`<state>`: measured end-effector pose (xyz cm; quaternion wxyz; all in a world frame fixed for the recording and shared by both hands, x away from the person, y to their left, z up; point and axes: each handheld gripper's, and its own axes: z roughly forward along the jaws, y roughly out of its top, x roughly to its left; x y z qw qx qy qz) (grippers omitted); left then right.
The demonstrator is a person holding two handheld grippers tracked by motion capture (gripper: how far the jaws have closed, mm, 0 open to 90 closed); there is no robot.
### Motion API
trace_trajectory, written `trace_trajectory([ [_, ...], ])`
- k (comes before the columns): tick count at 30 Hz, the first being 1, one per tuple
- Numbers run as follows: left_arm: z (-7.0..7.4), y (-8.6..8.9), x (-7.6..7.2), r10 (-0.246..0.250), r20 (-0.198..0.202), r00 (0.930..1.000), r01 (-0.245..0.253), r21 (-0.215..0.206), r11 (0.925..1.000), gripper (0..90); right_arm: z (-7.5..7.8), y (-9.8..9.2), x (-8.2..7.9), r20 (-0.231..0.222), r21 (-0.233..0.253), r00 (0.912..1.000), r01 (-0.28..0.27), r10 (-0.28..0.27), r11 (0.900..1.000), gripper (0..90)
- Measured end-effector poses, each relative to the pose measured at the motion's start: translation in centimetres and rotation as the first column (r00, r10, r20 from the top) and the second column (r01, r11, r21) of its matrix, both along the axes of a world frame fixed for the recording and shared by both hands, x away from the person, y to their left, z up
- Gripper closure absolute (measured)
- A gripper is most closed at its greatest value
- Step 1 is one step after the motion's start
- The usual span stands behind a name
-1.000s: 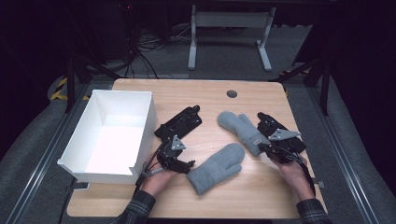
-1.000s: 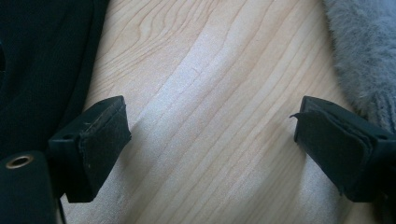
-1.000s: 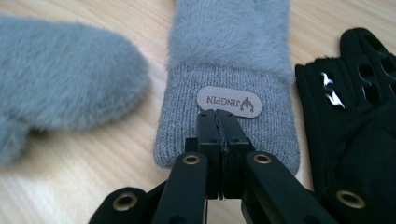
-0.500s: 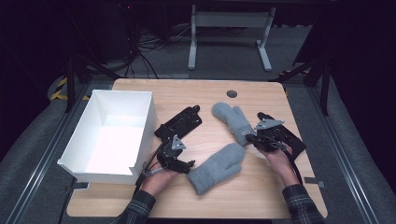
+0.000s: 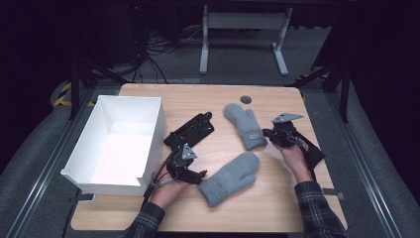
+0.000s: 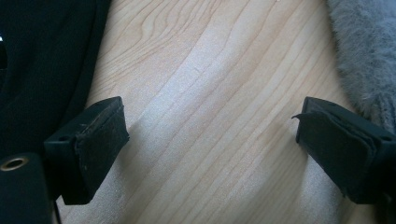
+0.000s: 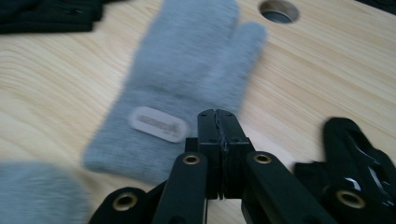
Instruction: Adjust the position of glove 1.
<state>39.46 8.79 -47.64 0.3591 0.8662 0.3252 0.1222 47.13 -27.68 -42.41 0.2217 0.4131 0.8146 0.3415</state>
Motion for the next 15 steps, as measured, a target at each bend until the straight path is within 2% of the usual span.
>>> trace_trajectory([
  [4,0.0,0.0,0.0,0.0,-0.001,1.0,0.0,0.0,1.0,9.3,-1.2,-0.8,0.9,-0.052,-0.032,0.9984,0.018,-0.02,0.999,90.0],
  [7,0.0,0.0,0.0,0.0,0.0,1.0,0.0,0.0,1.0,9.3,-1.9,-0.5,0.9,-0.08,-0.047,0.9968,-0.001,-0.003,0.999,90.0],
  [10,0.0,0.0,0.0,0.0,0.0,1.0,0.0,0.0,1.0,9.3,-2.2,-0.1,0.7,-0.09,-0.029,0.9958,-0.019,0.016,0.999,90.0],
  [15,0.0,0.0,0.0,0.0,0.0,1.0,0.0,0.0,1.0,9.3,-2.3,1.4,0.1,-0.097,-0.001,0.9911,-0.091,0.09,0.996,90.0],
])
